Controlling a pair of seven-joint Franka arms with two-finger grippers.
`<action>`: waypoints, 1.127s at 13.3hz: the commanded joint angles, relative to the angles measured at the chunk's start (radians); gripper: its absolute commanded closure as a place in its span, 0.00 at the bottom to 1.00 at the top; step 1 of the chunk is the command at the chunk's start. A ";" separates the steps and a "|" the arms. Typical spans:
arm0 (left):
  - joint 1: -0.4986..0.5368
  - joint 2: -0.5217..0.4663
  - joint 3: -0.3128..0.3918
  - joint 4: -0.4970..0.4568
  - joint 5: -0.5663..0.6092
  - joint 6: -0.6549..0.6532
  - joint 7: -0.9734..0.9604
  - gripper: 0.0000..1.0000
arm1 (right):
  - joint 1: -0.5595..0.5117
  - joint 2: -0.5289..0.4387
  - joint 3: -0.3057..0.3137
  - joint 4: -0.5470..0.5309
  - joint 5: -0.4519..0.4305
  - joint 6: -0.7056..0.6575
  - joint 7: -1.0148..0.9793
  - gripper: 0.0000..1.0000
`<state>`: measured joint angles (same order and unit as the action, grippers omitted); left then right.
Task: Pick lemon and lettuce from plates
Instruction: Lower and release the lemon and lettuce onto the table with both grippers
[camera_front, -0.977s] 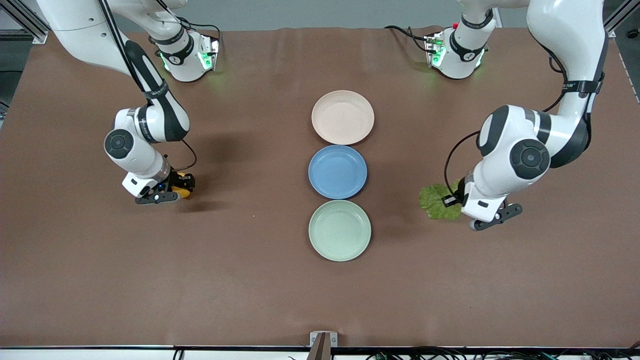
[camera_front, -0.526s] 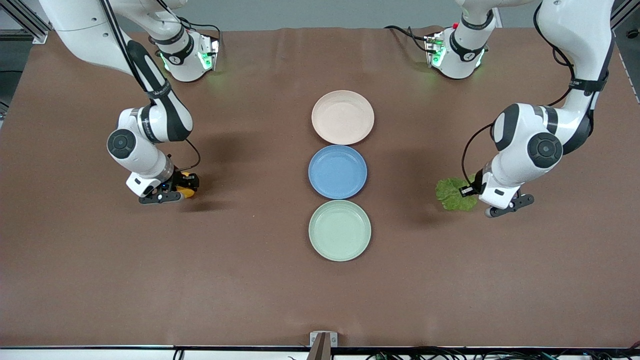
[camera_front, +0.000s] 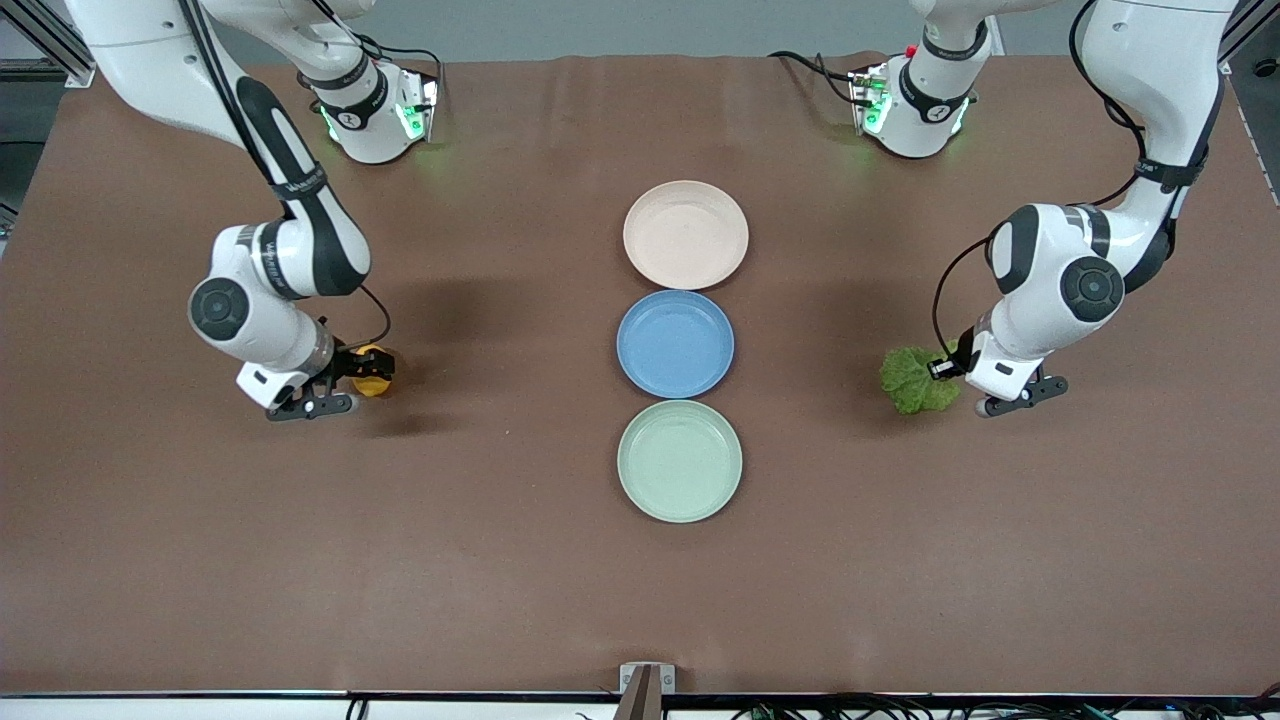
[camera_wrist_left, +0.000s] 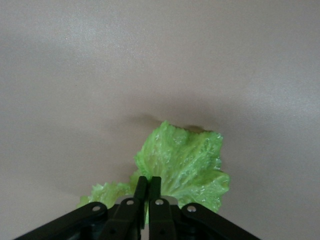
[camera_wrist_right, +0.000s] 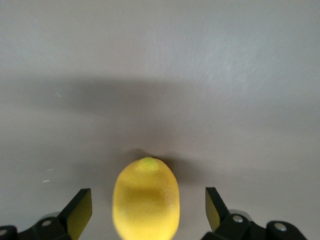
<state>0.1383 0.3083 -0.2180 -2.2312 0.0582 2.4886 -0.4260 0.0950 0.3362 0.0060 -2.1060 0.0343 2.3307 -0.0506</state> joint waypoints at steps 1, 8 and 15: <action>0.006 -0.012 -0.009 0.010 -0.023 0.012 0.024 0.01 | -0.037 -0.031 0.012 0.199 0.015 -0.267 -0.028 0.00; 0.043 -0.038 -0.008 0.316 -0.021 -0.412 0.206 0.00 | -0.121 -0.048 0.011 0.561 -0.086 -0.715 -0.029 0.00; 0.092 -0.285 0.000 0.430 -0.092 -0.712 0.378 0.00 | -0.153 -0.036 0.012 0.702 -0.090 -0.818 -0.023 0.00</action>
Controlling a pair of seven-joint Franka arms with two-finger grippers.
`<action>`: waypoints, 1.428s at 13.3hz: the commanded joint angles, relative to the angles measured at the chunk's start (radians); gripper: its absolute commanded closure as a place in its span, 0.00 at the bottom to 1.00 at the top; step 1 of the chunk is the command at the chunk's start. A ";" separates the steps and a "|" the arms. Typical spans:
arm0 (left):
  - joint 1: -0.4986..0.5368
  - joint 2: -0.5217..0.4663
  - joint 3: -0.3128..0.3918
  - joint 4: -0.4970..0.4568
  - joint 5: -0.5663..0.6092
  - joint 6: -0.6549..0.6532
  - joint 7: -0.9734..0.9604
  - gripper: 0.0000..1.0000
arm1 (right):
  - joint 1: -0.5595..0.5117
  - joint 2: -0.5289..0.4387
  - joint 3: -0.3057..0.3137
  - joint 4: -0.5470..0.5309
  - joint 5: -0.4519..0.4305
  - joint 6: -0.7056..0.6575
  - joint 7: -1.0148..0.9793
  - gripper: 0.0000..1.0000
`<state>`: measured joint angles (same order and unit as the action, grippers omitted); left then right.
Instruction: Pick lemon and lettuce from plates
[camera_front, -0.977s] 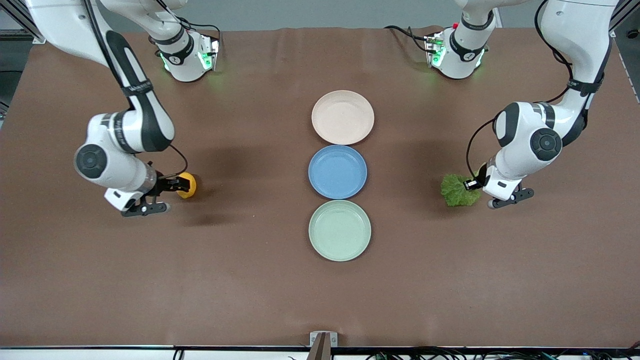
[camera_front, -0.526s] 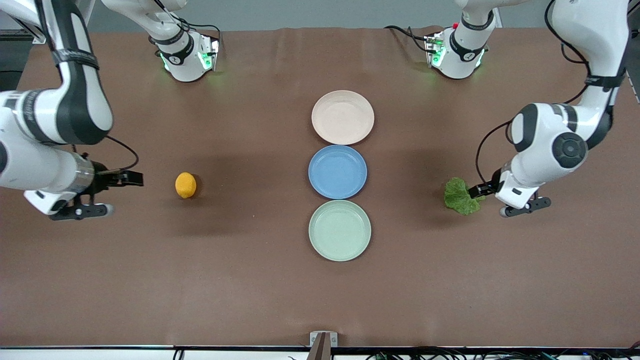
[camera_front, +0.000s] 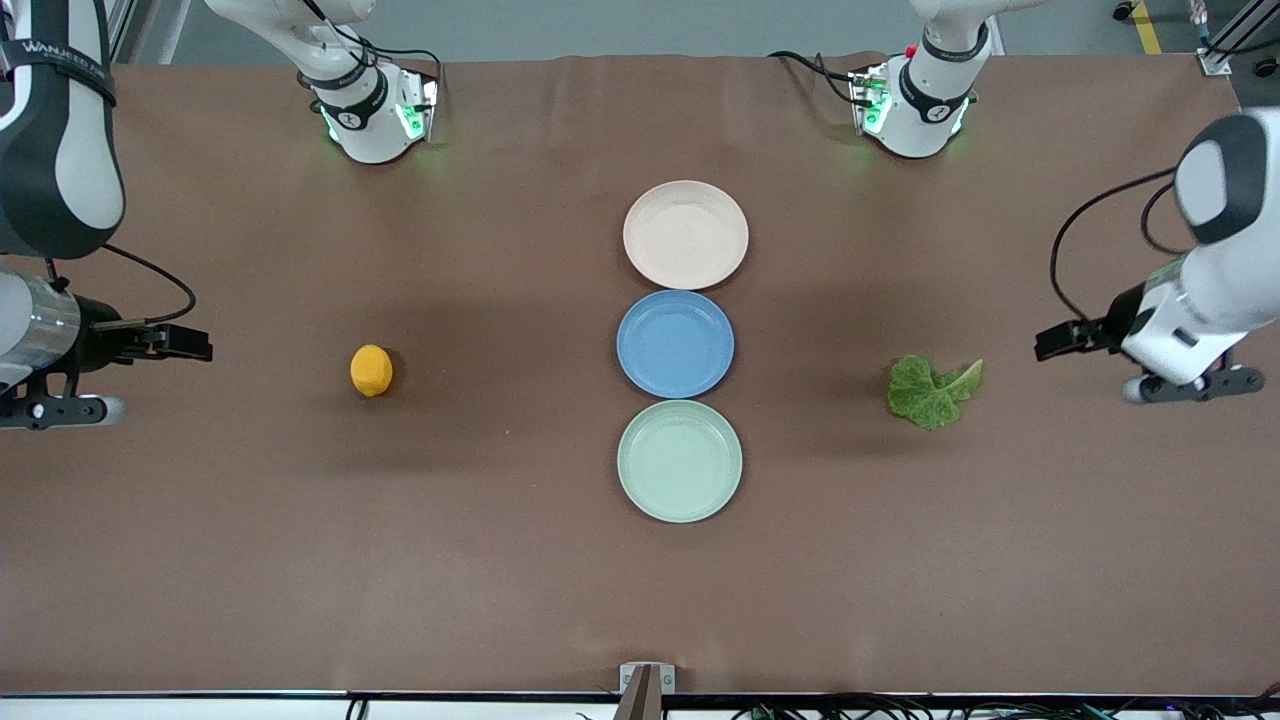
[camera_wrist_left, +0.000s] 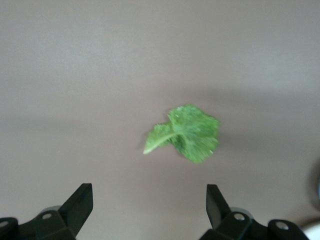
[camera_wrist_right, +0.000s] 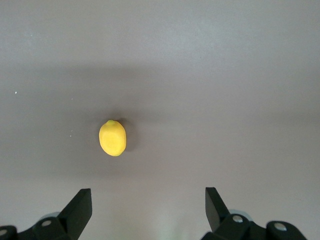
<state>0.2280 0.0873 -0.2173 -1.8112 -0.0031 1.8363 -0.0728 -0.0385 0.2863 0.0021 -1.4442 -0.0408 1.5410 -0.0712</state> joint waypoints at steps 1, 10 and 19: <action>0.002 -0.064 0.000 0.053 -0.031 -0.110 0.025 0.00 | -0.026 0.014 0.016 0.047 -0.013 -0.025 -0.002 0.00; 0.042 -0.067 0.006 0.293 -0.075 -0.327 0.024 0.00 | -0.011 -0.079 0.016 -0.062 0.021 -0.024 0.007 0.00; 0.042 -0.050 0.006 0.293 -0.054 -0.335 0.015 0.00 | 0.008 -0.307 -0.003 -0.318 0.038 0.100 0.007 0.00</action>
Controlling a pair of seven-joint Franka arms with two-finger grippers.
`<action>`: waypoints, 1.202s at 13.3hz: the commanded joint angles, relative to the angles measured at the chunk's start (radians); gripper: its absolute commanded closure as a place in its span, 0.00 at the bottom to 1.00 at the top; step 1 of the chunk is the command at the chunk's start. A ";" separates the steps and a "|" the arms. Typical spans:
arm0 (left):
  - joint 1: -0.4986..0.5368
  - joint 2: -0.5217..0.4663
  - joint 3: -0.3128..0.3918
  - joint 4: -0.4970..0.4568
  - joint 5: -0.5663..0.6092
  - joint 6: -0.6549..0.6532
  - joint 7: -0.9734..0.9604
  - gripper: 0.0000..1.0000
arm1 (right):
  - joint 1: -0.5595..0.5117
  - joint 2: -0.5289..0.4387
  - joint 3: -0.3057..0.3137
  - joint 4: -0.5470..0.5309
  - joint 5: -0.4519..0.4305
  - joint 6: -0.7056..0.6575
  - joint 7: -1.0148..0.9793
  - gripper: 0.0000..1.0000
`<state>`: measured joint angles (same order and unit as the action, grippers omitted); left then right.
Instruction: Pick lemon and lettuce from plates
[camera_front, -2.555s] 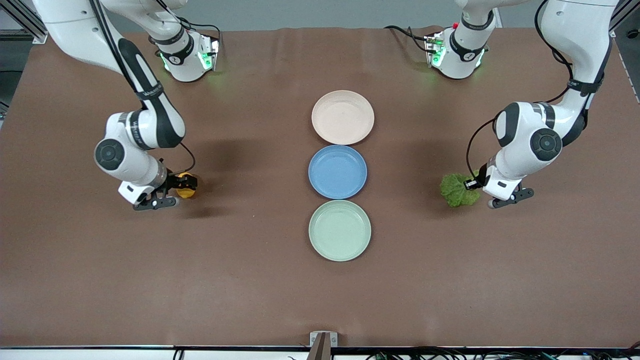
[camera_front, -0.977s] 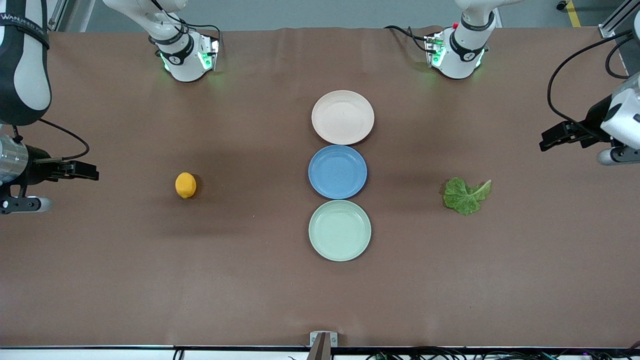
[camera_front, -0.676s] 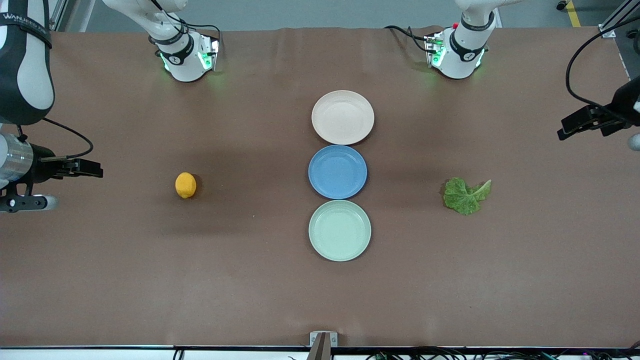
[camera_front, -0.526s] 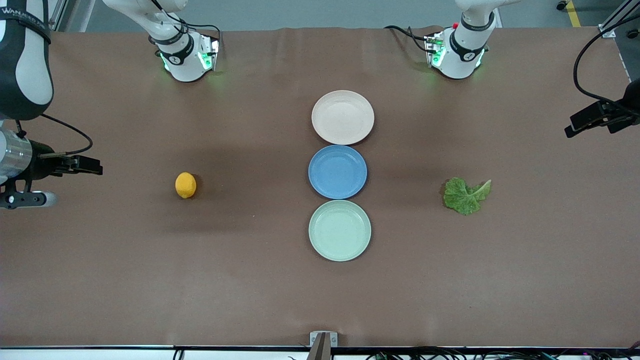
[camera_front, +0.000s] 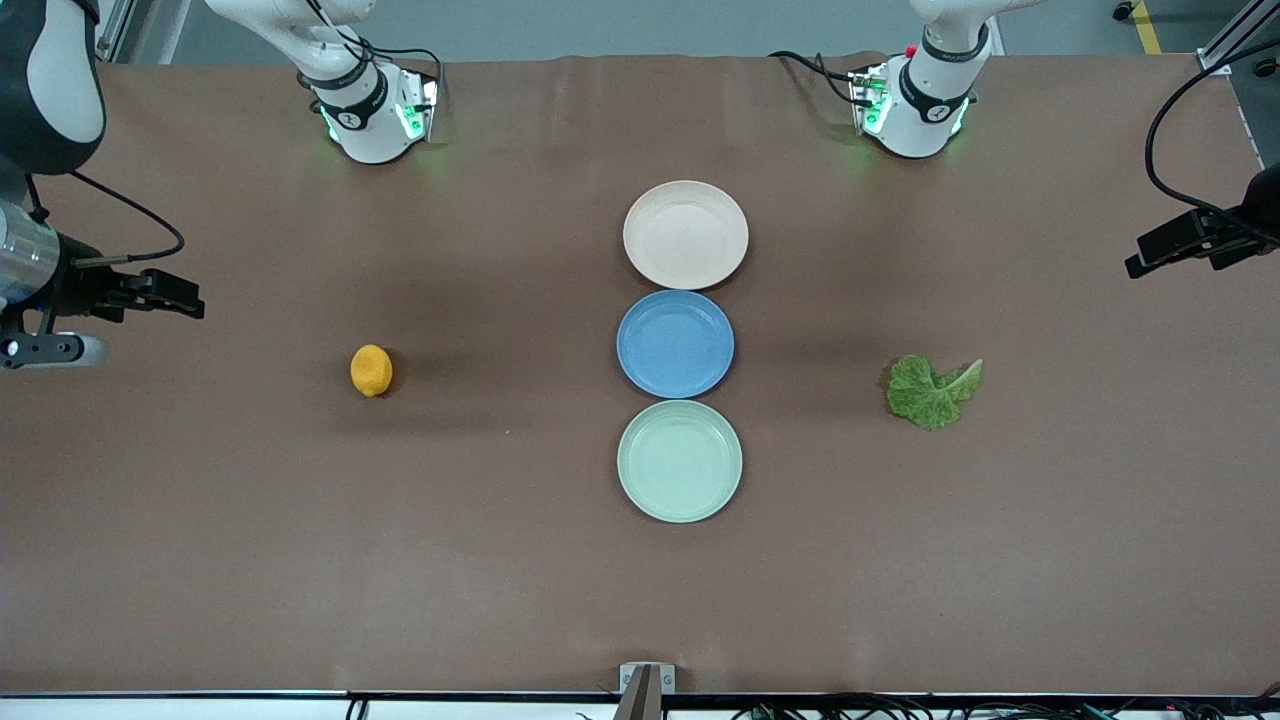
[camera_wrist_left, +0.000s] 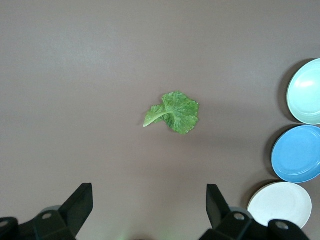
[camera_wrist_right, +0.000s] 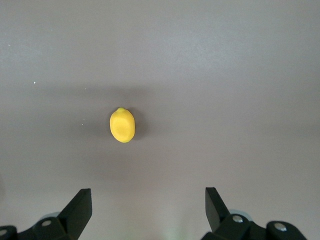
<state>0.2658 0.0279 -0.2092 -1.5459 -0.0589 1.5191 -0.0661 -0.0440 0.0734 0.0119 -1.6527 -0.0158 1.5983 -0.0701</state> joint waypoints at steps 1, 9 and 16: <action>0.004 0.009 -0.002 0.029 0.002 -0.017 0.008 0.00 | 0.029 -0.112 -0.029 -0.119 0.013 0.043 0.006 0.00; -0.276 -0.002 0.242 0.029 0.021 -0.016 -0.003 0.00 | 0.047 -0.164 -0.041 -0.117 0.013 0.035 -0.004 0.00; -0.330 -0.006 0.309 0.030 0.010 -0.016 0.006 0.00 | 0.049 -0.170 -0.052 -0.114 0.011 0.045 -0.007 0.00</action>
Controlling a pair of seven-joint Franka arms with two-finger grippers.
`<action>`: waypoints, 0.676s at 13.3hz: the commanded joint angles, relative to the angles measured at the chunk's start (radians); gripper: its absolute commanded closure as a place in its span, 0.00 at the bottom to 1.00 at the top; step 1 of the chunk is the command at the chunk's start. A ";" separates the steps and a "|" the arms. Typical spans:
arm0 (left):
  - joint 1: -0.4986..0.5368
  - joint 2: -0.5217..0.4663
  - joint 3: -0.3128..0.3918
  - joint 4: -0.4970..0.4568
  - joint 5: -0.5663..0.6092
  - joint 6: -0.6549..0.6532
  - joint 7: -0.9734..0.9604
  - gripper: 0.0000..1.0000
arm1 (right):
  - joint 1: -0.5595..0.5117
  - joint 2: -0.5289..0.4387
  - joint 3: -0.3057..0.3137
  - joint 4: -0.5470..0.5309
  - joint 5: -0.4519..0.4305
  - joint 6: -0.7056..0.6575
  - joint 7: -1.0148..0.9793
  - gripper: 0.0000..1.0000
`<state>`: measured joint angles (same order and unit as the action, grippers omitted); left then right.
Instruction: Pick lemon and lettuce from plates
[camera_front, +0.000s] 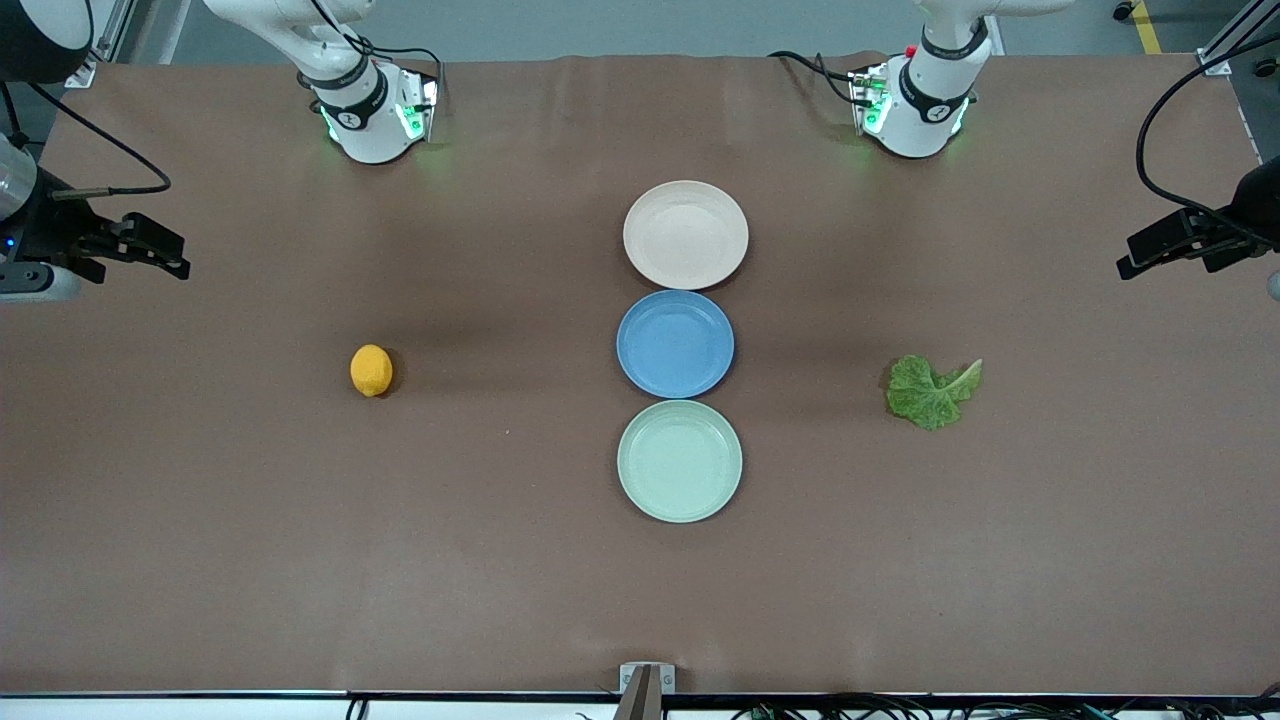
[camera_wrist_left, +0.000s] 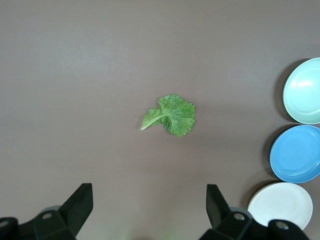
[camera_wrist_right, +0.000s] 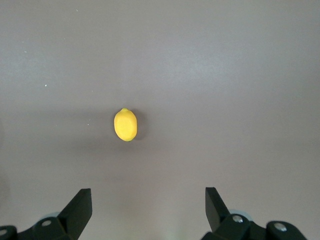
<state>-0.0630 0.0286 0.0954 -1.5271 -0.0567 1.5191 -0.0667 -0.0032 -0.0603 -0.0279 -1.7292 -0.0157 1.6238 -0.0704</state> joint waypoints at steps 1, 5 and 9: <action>-0.001 -0.007 0.006 0.021 0.005 -0.016 0.010 0.00 | 0.006 -0.036 -0.010 -0.036 0.013 0.021 -0.005 0.00; -0.003 -0.007 0.000 0.025 0.009 -0.016 0.016 0.00 | 0.008 -0.033 -0.010 -0.032 0.013 0.024 -0.006 0.00; -0.001 -0.007 0.001 0.025 0.014 -0.016 0.016 0.00 | 0.009 -0.029 -0.009 -0.013 0.013 0.016 -0.006 0.00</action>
<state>-0.0628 0.0274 0.0945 -1.5145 -0.0567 1.5191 -0.0659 -0.0019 -0.0612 -0.0301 -1.7258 -0.0156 1.6362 -0.0704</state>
